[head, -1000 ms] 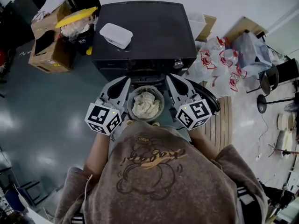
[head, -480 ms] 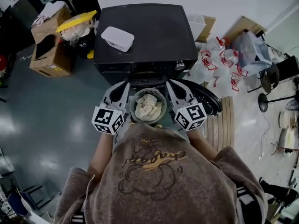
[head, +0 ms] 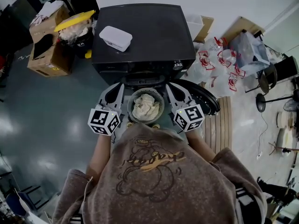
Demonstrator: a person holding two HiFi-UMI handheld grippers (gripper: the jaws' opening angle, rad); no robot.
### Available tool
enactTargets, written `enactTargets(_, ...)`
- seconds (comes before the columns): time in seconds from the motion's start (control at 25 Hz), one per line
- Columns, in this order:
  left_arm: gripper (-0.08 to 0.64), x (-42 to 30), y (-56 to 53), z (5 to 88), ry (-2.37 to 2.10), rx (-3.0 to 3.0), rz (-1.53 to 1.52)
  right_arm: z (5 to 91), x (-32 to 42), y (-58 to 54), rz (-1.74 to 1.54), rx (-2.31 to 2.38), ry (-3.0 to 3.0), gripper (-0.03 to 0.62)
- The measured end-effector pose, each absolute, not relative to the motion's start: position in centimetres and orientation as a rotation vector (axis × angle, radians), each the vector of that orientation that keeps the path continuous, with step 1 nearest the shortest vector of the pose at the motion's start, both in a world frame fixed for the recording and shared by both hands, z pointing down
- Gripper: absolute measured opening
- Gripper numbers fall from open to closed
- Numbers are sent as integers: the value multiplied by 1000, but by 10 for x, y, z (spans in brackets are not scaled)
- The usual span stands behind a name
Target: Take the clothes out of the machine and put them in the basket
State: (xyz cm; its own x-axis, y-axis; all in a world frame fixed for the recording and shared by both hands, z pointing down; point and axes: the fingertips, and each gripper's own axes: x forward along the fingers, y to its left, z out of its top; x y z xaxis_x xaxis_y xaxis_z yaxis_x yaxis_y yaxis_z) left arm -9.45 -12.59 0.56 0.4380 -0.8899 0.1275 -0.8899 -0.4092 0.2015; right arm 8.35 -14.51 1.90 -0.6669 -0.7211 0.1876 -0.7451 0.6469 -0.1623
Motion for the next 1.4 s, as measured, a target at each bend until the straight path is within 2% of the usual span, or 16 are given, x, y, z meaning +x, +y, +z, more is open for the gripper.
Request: enactTargets(1.4, 7, -103, -120, 18, -1568, 2380, 15, 20, 69, -144, 380, 1155, -2769, -8)
